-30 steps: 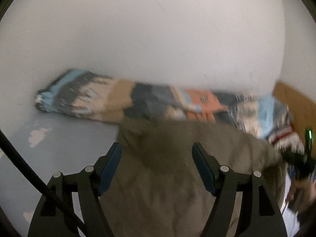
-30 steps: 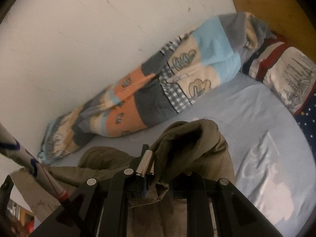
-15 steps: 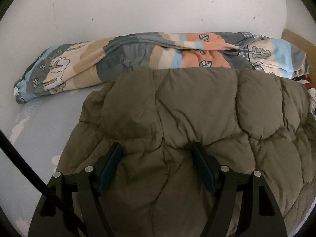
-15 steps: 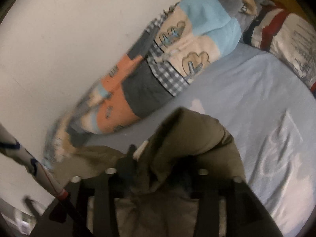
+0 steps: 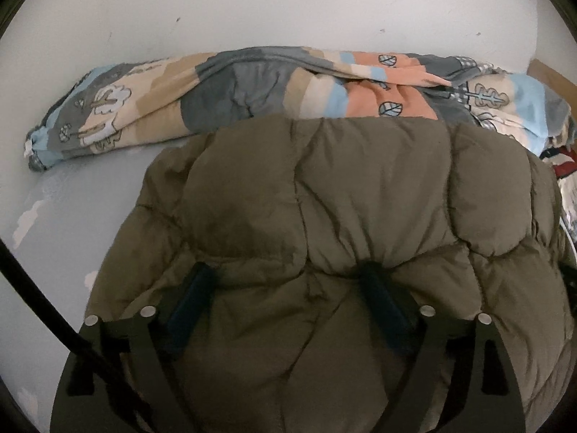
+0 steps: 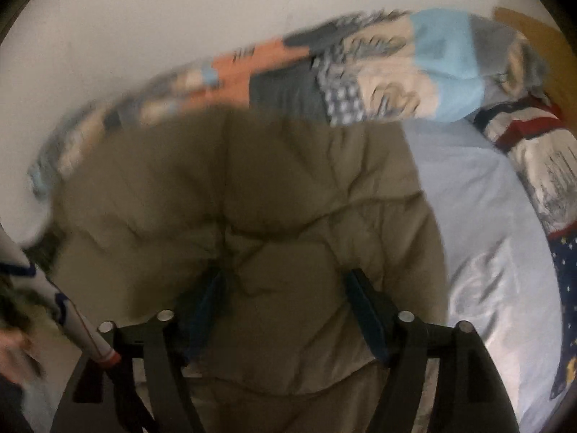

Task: Fold large clothes
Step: 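Lay the folded hem down and open both grippers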

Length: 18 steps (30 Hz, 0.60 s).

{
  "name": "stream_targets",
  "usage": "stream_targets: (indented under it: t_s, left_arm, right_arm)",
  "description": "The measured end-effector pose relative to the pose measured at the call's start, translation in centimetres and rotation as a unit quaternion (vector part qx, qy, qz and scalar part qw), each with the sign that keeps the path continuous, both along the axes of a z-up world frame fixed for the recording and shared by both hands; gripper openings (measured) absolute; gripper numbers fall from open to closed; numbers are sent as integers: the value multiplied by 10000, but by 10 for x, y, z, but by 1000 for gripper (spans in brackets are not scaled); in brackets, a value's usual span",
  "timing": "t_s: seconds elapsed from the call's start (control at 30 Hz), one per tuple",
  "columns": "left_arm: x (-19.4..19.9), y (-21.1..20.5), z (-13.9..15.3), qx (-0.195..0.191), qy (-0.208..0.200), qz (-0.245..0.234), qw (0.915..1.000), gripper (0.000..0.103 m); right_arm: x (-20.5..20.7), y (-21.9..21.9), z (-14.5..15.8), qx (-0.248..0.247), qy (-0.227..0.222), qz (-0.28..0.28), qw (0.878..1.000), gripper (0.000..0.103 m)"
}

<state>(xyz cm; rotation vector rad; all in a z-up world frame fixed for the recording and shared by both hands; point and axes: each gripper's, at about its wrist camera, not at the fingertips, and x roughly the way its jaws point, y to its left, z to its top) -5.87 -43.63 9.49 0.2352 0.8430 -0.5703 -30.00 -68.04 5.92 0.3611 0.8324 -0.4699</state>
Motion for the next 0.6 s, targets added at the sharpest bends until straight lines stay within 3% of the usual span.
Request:
stream_targets:
  t_s: [0.13,0.2,0.27,0.33,0.43,0.5,0.6]
  left_arm:
    - [3,-9,-7,247,54,66,9997,90]
    - [-2,-10,-1,452,-19,120,9989,90]
    - [-16,-4,14,369,-148,65,9992,89]
    - [-39,11,35,15,-253,-72,9997,89]
    - [-74,29,57,-285,-408,-214,9985,89]
    - [-94,36,61,-312,-442,-306,9981,89]
    - [-118,42,53,-139,-422,-376,9983,89]
  right_arm:
    - [5,-12,-23,161,36,-116,9998,80]
    - [4,-20,-28,373,36,-151,9992,81]
    - [6,-20,-23,427,179,-215,9987,81]
    - [-2,-14,-5,461,173,-410,9979,80]
    - [-23,14,34,326,-422,-367,9979,80]
    - [-37,40,54,145,-589,-267,9978,80]
    - [-49,72,62,302,-715,-73,9970,80]
